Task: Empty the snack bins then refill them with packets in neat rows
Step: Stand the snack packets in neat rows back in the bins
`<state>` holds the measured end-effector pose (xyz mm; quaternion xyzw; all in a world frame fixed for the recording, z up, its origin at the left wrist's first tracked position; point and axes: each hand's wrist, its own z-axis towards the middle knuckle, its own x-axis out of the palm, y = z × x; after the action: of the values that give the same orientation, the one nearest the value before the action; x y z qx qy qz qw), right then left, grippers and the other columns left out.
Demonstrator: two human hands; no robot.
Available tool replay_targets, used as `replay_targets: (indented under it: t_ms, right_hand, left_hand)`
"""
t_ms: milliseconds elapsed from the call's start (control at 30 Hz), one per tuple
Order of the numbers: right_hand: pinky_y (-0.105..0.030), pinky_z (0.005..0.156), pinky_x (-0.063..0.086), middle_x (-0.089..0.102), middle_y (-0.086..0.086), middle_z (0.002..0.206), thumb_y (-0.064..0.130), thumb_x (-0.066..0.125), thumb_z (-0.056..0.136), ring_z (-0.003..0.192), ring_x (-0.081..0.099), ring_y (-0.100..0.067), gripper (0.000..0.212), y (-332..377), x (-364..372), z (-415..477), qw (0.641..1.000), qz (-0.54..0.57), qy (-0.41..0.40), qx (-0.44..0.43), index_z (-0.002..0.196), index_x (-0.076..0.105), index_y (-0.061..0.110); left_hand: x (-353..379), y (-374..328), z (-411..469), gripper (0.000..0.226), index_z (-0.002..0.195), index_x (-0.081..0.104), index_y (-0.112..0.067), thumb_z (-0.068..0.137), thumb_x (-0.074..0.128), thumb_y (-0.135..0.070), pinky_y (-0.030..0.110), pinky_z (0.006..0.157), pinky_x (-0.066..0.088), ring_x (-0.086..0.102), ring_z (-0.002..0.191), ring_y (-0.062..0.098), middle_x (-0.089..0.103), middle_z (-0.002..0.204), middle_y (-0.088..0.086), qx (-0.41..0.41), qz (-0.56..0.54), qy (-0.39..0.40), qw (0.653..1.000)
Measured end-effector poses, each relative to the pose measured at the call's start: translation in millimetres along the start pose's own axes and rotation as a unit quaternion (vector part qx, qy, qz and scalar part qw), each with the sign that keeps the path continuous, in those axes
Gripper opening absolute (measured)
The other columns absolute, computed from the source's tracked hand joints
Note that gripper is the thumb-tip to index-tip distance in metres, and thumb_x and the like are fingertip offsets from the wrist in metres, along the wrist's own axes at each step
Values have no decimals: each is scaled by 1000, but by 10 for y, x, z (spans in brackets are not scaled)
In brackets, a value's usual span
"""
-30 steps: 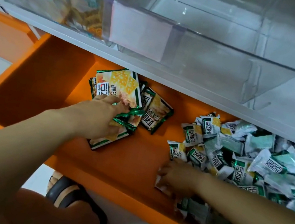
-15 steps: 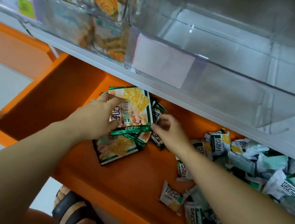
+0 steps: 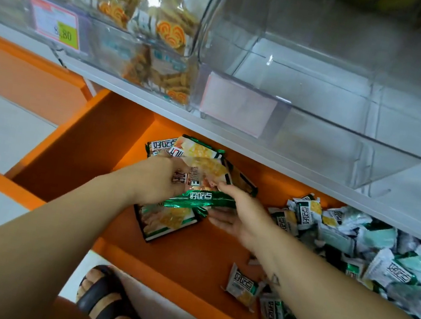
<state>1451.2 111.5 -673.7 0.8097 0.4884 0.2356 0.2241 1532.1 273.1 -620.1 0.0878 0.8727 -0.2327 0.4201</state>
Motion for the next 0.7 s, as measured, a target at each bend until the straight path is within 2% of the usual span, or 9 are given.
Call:
replay_targets:
  t_ms: [100, 200, 300, 367, 433, 500, 567, 633, 700]
  right_hand:
    - [-30, 59, 53, 67, -7, 69, 33, 67, 85, 61, 61, -18, 25, -2, -131, -463, 1000, 17, -16, -2, 96, 63, 11]
    - [-30, 59, 50, 65, -6, 72, 34, 67, 85, 58, 58, -17, 22, 12, -251, -938, 999, 29, -14, -26, 97, 63, 16]
    - [-30, 66, 50, 65, -6, 79, 31, 68, 84, 62, 58, -17, 21, -7, -318, -1380, 998, 35, 2, -48, 98, 63, 16]
    - [-31, 70, 51, 66, -5, 79, 29, 67, 84, 63, 59, -16, 22, -38, -337, -1618, 997, 37, 5, -67, 99, 63, 14]
    - [-31, 70, 52, 65, -7, 80, 25, 65, 86, 62, 59, -17, 18, -61, -331, -1816, 995, 56, 9, -88, 99, 64, 12]
    - [-32, 70, 52, 65, -9, 83, 20, 64, 86, 64, 59, -18, 15, -65, -301, -1991, 991, 75, 18, -114, 98, 64, 10]
    - [-33, 72, 53, 65, -10, 90, 20, 68, 79, 75, 63, -21, 27, -55, -277, -2115, 988, 60, 28, -138, 102, 61, 8]
    - [-36, 81, 55, 67, -9, 105, 23, 72, 74, 93, 66, -21, 44, -32, -263, -2217, 987, -20, 30, -158, 114, 58, 11]
    - [-39, 92, 52, 67, 0, 114, 26, 72, 80, 104, 63, -14, 42, 52, -265, -2313, 963, -168, -5, -211, 118, 56, 20]
  left_hand:
    - [-135, -174, -219, 50, 136, 45, -25, 93, 52, -47, 28, 94, 39, 49, 120, 23, 45, 136, 9, 12, -28, -25, 999]
    - [-202, -367, -460, 55, 137, 44, -21, 92, 48, -52, 29, 83, 47, 59, 105, 19, 52, 135, 5, 8, -121, -40, 992]
    - [-186, -517, -727, 63, 144, 33, -26, 90, 53, -51, 34, 74, 58, 61, 93, 16, 50, 132, 3, -9, -249, -32, 968]
    - [-149, -536, -877, 66, 146, 28, -31, 90, 59, -45, 40, 79, 58, 61, 91, 15, 54, 122, 2, -25, -359, -20, 933]
    - [-132, -535, -1018, 64, 145, 31, -32, 90, 63, -36, 41, 75, 58, 67, 93, 22, 66, 112, 4, -38, -471, -1, 881]
    - [-128, -572, -1160, 49, 137, 43, -25, 92, 61, -26, 43, 68, 60, 71, 88, 27, 73, 103, 9, -34, -571, 50, 819]
    - [-146, -624, -1285, 31, 126, 54, -17, 95, 54, -16, 41, 67, 61, 72, 82, 25, 73, 100, 12, 7, -628, 71, 775]
    - [-187, -600, -1361, 32, 125, 55, -20, 94, 55, -12, 41, 76, 59, 72, 88, 24, 73, 102, 10, 80, -612, 22, 786]
    - [-306, -526, -1441, 44, 130, 51, -33, 90, 63, -19, 48, 91, 51, 69, 99, 22, 72, 110, 2, 159, -526, -42, 835]
